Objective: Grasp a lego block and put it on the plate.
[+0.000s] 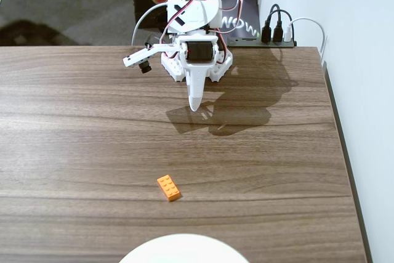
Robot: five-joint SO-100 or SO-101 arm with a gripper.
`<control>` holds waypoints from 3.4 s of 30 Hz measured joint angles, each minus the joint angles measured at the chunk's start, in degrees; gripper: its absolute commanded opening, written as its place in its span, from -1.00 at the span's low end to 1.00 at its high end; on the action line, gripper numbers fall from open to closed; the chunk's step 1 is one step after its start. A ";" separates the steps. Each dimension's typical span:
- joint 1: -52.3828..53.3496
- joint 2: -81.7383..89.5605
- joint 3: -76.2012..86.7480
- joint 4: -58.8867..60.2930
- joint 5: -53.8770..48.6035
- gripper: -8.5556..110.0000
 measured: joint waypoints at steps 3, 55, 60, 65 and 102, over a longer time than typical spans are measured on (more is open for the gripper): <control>0.00 0.00 0.00 0.00 0.00 -0.85; 5.10 -7.91 -4.04 -3.60 -4.75 -0.85; 8.35 -13.27 -7.29 -6.42 -6.86 -0.85; 11.78 -18.98 -11.51 -8.35 -10.02 -0.85; 19.42 -56.25 -31.20 -26.19 -61.61 -0.85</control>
